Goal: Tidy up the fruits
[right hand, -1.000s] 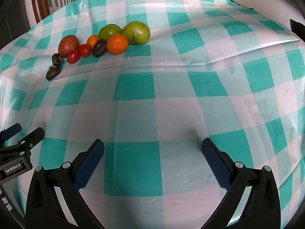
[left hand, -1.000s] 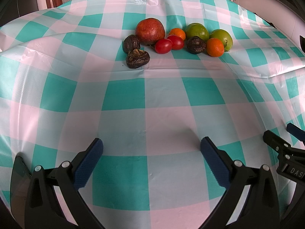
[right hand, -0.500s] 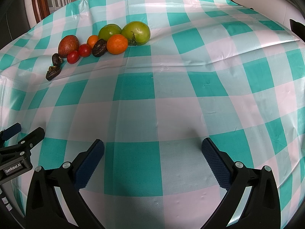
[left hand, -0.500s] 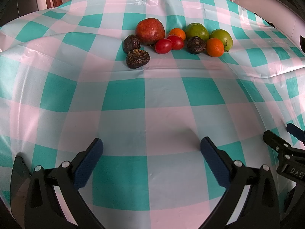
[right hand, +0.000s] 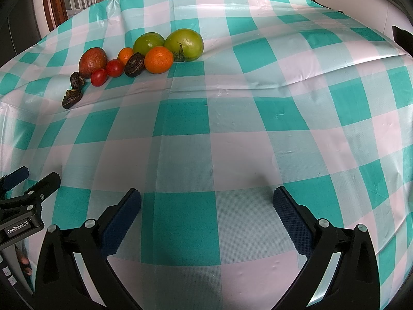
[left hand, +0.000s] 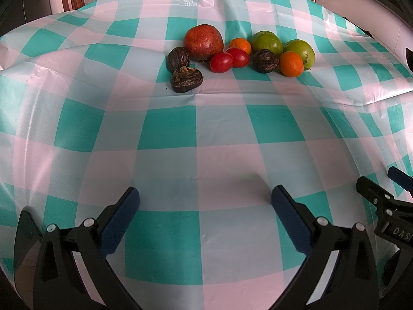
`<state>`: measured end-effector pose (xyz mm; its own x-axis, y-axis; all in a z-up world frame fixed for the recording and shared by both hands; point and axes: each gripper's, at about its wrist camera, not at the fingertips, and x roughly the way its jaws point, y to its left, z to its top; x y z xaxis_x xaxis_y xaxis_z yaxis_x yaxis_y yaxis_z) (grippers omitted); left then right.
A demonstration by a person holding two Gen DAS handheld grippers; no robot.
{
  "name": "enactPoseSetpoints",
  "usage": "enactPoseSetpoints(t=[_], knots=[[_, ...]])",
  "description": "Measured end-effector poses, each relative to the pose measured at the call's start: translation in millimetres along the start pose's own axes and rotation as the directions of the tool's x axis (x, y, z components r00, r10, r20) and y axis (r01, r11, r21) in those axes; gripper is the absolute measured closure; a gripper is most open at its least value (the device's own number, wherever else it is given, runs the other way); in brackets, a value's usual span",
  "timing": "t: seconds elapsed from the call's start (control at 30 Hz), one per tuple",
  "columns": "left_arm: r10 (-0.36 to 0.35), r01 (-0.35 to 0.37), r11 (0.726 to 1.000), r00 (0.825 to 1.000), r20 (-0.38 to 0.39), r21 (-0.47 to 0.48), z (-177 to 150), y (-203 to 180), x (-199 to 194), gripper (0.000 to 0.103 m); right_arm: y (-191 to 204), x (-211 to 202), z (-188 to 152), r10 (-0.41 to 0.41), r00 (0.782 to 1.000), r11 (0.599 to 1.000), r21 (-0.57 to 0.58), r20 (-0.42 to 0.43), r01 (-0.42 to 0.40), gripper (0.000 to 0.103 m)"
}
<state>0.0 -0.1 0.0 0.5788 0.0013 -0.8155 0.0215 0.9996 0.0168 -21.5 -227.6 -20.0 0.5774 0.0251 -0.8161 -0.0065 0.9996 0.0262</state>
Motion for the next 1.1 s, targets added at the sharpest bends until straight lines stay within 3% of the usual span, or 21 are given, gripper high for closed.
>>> enactPoseSetpoints(t=[0.57,0.7,0.8,0.9,1.1], knots=[[0.001,-0.001,1.000,1.000,-0.002,-0.001,0,0,0,0.001,-1,0,-1,-0.001,1.000,1.000,0.003,0.000,0.001,0.004],[-0.039,0.041,0.999,0.998,-0.046,0.033,8,7,3,0.001,0,-1,-1,-0.001,1.000,1.000,-0.001,0.001,0.001,0.004],[-0.097,0.096,0.993,0.995,-0.012,-0.067,14,32,3,0.001,0,-1,-2,-0.002,1.000,1.000,0.000,0.001,0.002,0.004],[-0.108,0.109,0.988,0.994,0.007,-0.113,35,56,12,0.001,0,-1,-3,-0.002,1.000,1.000,0.001,0.002,0.002,0.004],[-0.074,0.076,0.995,0.997,0.029,-0.068,85,49,43,0.001,-1,-2,2,0.000,1.000,1.000,-0.006,-0.002,0.000,0.004]])
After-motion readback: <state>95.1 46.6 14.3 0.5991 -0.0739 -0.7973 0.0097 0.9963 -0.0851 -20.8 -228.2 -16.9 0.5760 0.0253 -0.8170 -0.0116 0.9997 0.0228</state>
